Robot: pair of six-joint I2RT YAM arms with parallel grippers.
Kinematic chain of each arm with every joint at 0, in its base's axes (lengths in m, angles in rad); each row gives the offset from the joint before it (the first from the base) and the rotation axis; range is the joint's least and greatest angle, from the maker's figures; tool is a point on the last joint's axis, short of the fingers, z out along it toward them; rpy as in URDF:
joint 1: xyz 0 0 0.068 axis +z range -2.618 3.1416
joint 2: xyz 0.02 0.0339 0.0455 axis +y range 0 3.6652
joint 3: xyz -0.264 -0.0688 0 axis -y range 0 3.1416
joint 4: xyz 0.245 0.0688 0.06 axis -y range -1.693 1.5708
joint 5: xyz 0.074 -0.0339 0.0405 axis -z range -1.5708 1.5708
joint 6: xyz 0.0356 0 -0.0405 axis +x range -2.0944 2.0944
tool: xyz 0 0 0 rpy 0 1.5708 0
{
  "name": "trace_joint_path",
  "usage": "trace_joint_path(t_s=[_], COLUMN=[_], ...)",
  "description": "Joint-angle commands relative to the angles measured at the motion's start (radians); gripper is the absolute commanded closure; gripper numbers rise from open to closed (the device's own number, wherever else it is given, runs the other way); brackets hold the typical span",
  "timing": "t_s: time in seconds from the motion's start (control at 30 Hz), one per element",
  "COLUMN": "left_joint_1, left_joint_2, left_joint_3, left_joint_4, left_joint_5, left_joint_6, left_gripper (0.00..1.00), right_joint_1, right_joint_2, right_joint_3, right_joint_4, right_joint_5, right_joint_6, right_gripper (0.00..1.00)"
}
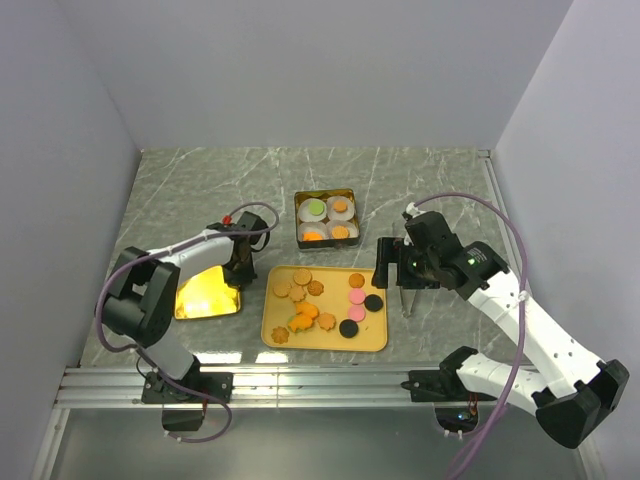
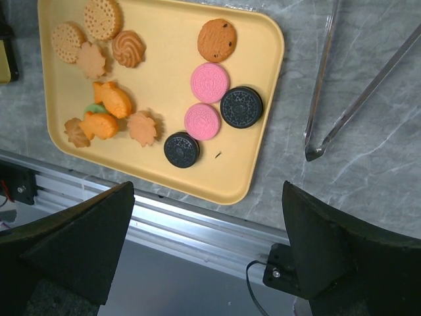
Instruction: Pack the cookies
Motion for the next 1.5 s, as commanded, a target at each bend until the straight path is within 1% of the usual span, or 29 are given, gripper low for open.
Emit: trace_joint_path(t_s=[0.0, 0.03, 0.1, 0.23, 0.33, 0.43, 0.47, 0.53, 0.7, 0.77, 0.83, 0.87, 0.9, 0.93, 0.97, 1.0, 1.03, 1.07, 1.1, 1.13, 1.17, 1.23, 1.27, 1.3, 1.33, 1.37, 1.4, 1.43, 1.47], left_joint_1=[-0.002, -0.004, -0.004, -0.002, 0.002, 0.013, 0.021, 0.025, 0.029, 0.029, 0.030, 0.032, 0.039, 0.044, 0.050, 0.065, 0.076, 0.087, 0.107, 0.116, 0.125, 0.153, 0.159, 0.170, 0.174, 0.179, 0.180, 0.180, 0.180], left_joint_2=[0.047, 0.051, 0.061, 0.032, -0.025, -0.079, -0.091, -0.122, -0.165, -0.182, -0.217, -0.229, -0.254, -0.266, -0.278, -0.306, -0.320, -0.335, -0.364, -0.383, -0.398, -0.444, -0.461, -0.482, -0.490, -0.496, -0.501, -0.502, -0.501], left_joint_3=[0.015, 0.020, 0.037, 0.087, 0.164, 0.271, 0.332, 0.395, 0.653, 0.743, 0.790, 0.832, 0.851, 0.866, 0.886, 0.889, 0.886, 0.874, 0.862, 0.844, 0.809, 0.765, 0.723, 0.709, 0.692, 0.686, 0.679, 0.675, 0.672], left_joint_4=[0.011, 0.011, 0.003, -0.055, -0.095, -0.164, -0.191, -0.207, -0.256, -0.247, -0.210, -0.195, -0.180, -0.143, -0.121, -0.095, -0.057, 0.013, 0.067, 0.119, 0.235, 0.377, 0.468, 0.605, 0.673, 0.739, 0.855, 0.897, 0.934], left_joint_5=[-0.026, -0.025, -0.028, -0.051, -0.063, -0.087, -0.086, -0.069, 0.063, 0.165, 0.248, 0.282, 0.364, 0.403, 0.453, 0.565, 0.642, 0.703, 0.762, 0.888, 0.937, 1.091, 1.133, 1.161, 1.179, 1.216, 1.227, 1.238, 1.253], left_joint_6=[0.010, 0.015, 0.022, 0.033, 0.056, 0.070, 0.079, 0.097, 0.142, 0.153, 0.154, 0.154, 0.142, 0.131, 0.121, 0.092, 0.076, 0.055, 0.003, -0.031, -0.109, -0.212, -0.322, -0.374, -0.424, -0.521, -0.568, -0.612, -0.686], left_gripper=[0.85, 0.93, 1.00, 1.00, 1.00, 1.00, 1.00, 1.00, 1.00, 1.00, 1.00, 1.00, 1.00, 1.00, 1.00, 1.00, 1.00, 1.00, 1.00, 0.99, 1.00, 1.00, 0.99, 0.99, 0.99, 1.00, 0.99, 0.99, 0.99], right_joint_1=[0.004, 0.004, 0.006, 0.004, 0.004, 0.006, 0.004, 0.004, 0.000, -0.005, -0.028, -0.043, -0.075, -0.100, -0.121, -0.144, -0.190, -0.207, -0.225, -0.242, -0.247, -0.252, -0.255, -0.255, -0.259, -0.267, -0.270, -0.275, -0.276], right_joint_2=[-0.003, -0.003, 0.002, 0.020, 0.035, 0.055, 0.069, 0.081, 0.156, 0.195, 0.221, 0.241, 0.249, 0.256, 0.265, 0.267, 0.267, 0.266, 0.266, 0.267, 0.270, 0.273, 0.281, 0.285, 0.290, 0.301, 0.305, 0.315, 0.331], right_joint_3=[0.036, 0.033, 0.029, 0.047, 0.075, 0.113, 0.124, 0.157, 0.249, 0.311, 0.375, 0.394, 0.407, 0.427, 0.429, 0.426, 0.406, 0.392, 0.380, 0.363, 0.354, 0.333, 0.323, 0.314, 0.294, 0.286, 0.279, 0.271, 0.271], right_joint_4=[0.028, 0.033, 0.038, 0.035, 0.024, 0.016, 0.013, 0.015, 0.024, 0.047, 0.064, 0.097, 0.119, 0.178, 0.223, 0.272, 0.330, 0.457, 0.523, 0.585, 0.714, 0.841, 0.958, 1.045, 1.172, 1.231, 1.292, 1.396, 1.441], right_joint_5=[0.015, 0.012, 0.006, 0.006, 0.012, 0.001, -0.003, -0.022, -0.081, -0.153, -0.200, -0.279, -0.324, -0.383, -0.504, -0.576, -0.636, -0.689, -0.785, -0.821, -0.857, -0.927, -0.945, -0.960, -0.982, -0.987, -0.991, -0.996, -1.002], right_joint_6=[-0.020, -0.018, -0.021, -0.035, -0.046, -0.047, -0.047, -0.043, -0.046, -0.049, -0.044, -0.040, -0.021, -0.006, 0.012, 0.037, 0.110, 0.153, 0.239, 0.280, 0.323, 0.444, 0.488, 0.581, 0.624, 0.667, 0.748, 0.784, 0.814], right_gripper=[0.00, 0.00, 0.00, 0.00, 0.00, 0.00, 0.00, 0.00, 0.00, 0.00, 0.00, 0.00, 0.00, 0.00, 0.00, 0.00, 0.00, 0.00, 0.00, 0.00, 0.00, 0.00, 0.00, 0.00, 0.00, 0.00, 0.00, 0.00, 0.00])
